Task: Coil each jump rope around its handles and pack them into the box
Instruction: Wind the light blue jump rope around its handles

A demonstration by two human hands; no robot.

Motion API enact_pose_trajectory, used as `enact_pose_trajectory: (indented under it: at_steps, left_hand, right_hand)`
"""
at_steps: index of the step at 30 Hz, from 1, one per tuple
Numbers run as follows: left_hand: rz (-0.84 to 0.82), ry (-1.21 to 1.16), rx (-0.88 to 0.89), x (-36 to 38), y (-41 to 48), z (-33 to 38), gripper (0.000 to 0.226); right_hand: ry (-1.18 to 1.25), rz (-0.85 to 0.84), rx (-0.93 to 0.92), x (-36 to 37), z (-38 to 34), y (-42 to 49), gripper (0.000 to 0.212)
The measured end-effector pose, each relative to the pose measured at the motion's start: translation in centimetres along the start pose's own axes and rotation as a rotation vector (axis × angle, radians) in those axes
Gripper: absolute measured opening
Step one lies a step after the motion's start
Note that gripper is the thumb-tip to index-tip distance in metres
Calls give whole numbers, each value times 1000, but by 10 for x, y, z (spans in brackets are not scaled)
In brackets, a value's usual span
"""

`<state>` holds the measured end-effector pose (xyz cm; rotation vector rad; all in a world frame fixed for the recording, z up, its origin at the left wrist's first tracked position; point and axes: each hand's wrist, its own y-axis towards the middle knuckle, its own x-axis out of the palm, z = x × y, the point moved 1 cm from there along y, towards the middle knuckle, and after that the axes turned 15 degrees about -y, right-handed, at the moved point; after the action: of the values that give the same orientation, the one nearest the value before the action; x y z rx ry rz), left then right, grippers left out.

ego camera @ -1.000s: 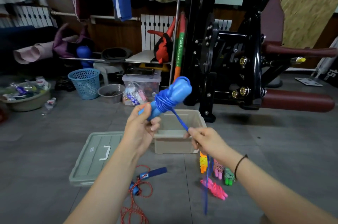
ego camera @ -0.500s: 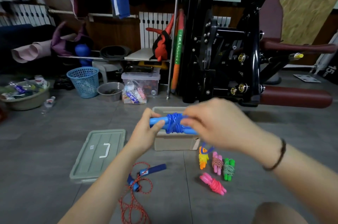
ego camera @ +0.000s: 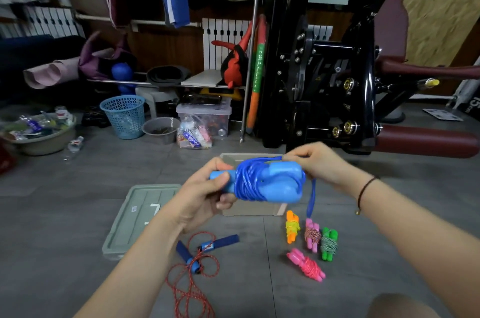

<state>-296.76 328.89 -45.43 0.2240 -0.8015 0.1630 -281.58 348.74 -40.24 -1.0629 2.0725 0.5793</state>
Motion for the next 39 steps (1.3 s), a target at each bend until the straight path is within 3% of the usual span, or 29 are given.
enact_pose_trajectory:
  at_steps: [2, 4, 7, 12, 14, 16, 18, 20, 22, 26, 30, 32, 33, 34, 36, 39]
  left_hand:
    - [58, -102, 119, 2, 2, 2, 42]
    - [152, -235, 255, 4, 5, 6, 26]
    - [375, -299, 414, -9, 11, 14, 8]
    - [728, 291, 455, -28, 17, 1, 12]
    - [705, 641, 413, -25, 15, -4, 10]
    - [581, 925, 342, -16, 13, -11, 11]
    - [423, 1022, 285, -3, 9, -20, 16]
    - [312, 1053, 232, 7, 7, -27, 20]
    - [223, 989, 140, 11, 4, -27, 18]
    - [81, 463, 12, 17, -1, -15, 13]
    - [58, -39, 75, 16, 1, -7, 32]
    - [86, -165, 127, 19, 2, -10, 27]
    - [140, -218, 163, 20, 5, -12, 21]
    - [210, -266, 200, 23, 7, -14, 16]
    - [342, -323, 285, 23, 13, -16, 13]
    - [520, -81, 370, 18, 18, -16, 10]
  right_hand:
    - [149, -44, 37, 24, 2, -12, 31]
    - [216, -111, 30, 44, -1, -29, 26]
    - [134, -155, 24, 64, -15, -52, 24]
    - [-490, -155, -198, 73, -63, -90, 21]
    - [-773, -94, -282, 59, -87, -94, 23]
    - [-991, -10, -401, 35, -105, -87, 32]
    - [-1102, 67, -462, 6, -114, -71, 39]
    - [-1067, 118, -454, -20, -110, -49, 39]
    - [-955, 109, -376, -39, -94, -27, 34]
    - [-556, -32, -201, -44, -52, 1, 12]
    - [77, -120, -106, -1, -22, -6, 20]
    - [403, -93, -38, 27, -17, -14, 4]
    - [516, -69, 12, 42, -19, -18, 8]
    - [564, -50, 45, 58, -22, -23, 16]
    - [421, 36, 63, 86, -31, -34, 25]
    - [-1, 181, 34, 110, -43, -45, 19]
